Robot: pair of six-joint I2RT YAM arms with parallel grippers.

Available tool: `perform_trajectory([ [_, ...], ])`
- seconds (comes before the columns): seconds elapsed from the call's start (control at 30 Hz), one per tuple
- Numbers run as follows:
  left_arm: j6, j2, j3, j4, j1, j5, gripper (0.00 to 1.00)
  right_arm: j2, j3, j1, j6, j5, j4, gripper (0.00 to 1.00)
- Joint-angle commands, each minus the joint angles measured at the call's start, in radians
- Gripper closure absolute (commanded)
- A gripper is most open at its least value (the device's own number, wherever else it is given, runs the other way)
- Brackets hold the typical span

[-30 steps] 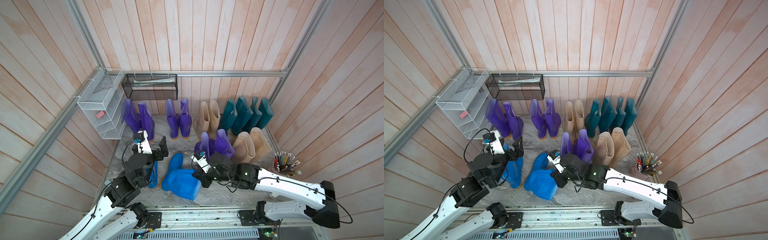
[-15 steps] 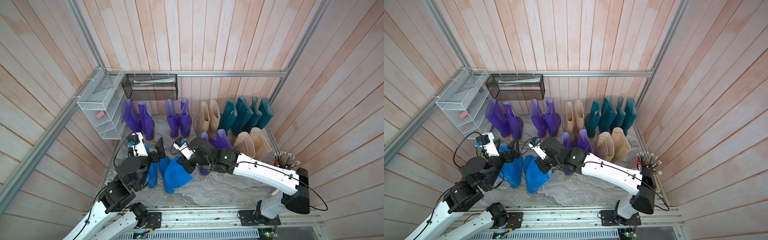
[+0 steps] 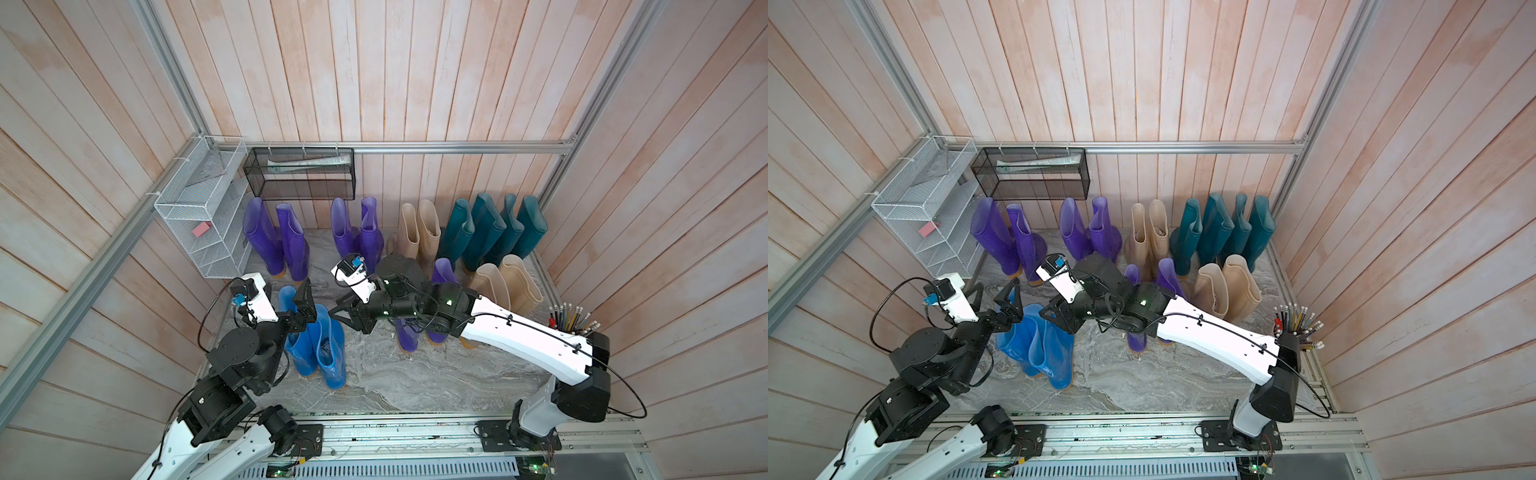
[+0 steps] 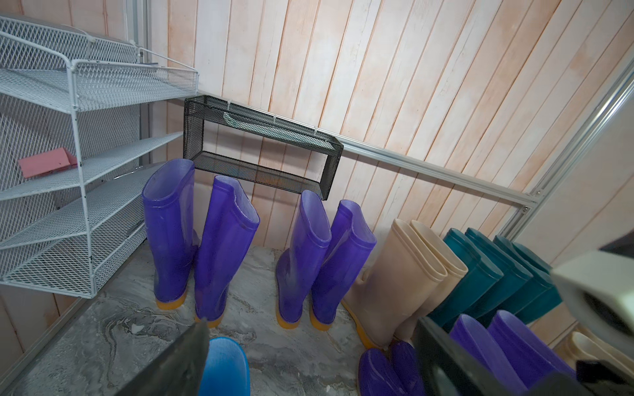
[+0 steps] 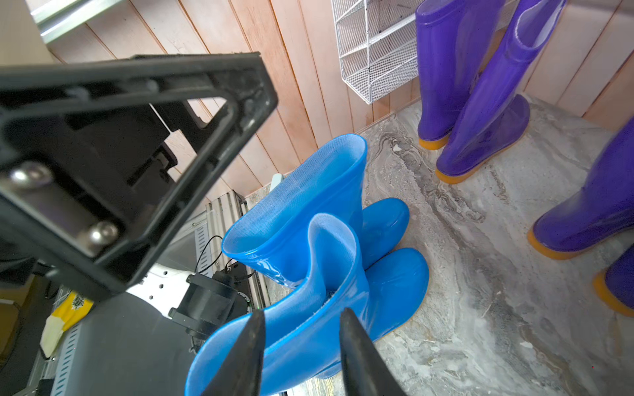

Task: Match and arrange rain boots in pairs
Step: Adjust the rain boot at the center of the board, then pick up the rain boot at the center of the board.

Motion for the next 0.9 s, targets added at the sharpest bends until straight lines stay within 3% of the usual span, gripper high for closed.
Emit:
perform_trajectory([
  [0.0, 0.022, 0.001, 0.015, -0.043, 0.004, -0.052, 0.05, -0.052, -0.034, 0.008, 0.022, 0.148, -0.011, 0.49],
  [0.23, -0.040, 0.048, 0.060, -0.179, 0.006, -0.213, 0.02, 0.002, -0.073, 0.055, 0.112, 0.175, 0.047, 0.38],
  [0.4, -0.061, 0.045, 0.061, -0.210, 0.017, -0.221, 0.01, 0.106, -0.001, 0.082, 0.109, 0.141, 0.057, 0.34],
  [0.6, -0.058, 0.049, 0.070, -0.216, 0.031, -0.195, 0.01, 0.172, 0.013, 0.082, 0.106, 0.195, 0.031, 0.34],
  [0.67, -0.054, 0.058, 0.071, -0.220, 0.033, -0.194, 0.01, 0.169, -0.002, 0.083, 0.104, 0.207, 0.041, 0.44],
  [0.8, -0.051, 0.082, 0.057, -0.207, 0.049, -0.186, 0.01, 0.151, -0.010, 0.080, 0.091, 0.249, 0.068, 0.99],
  [0.87, -0.050, 0.085, 0.047, -0.188, 0.072, -0.159, 0.01, 0.136, -0.005, 0.076, 0.068, 0.281, 0.067, 1.00],
])
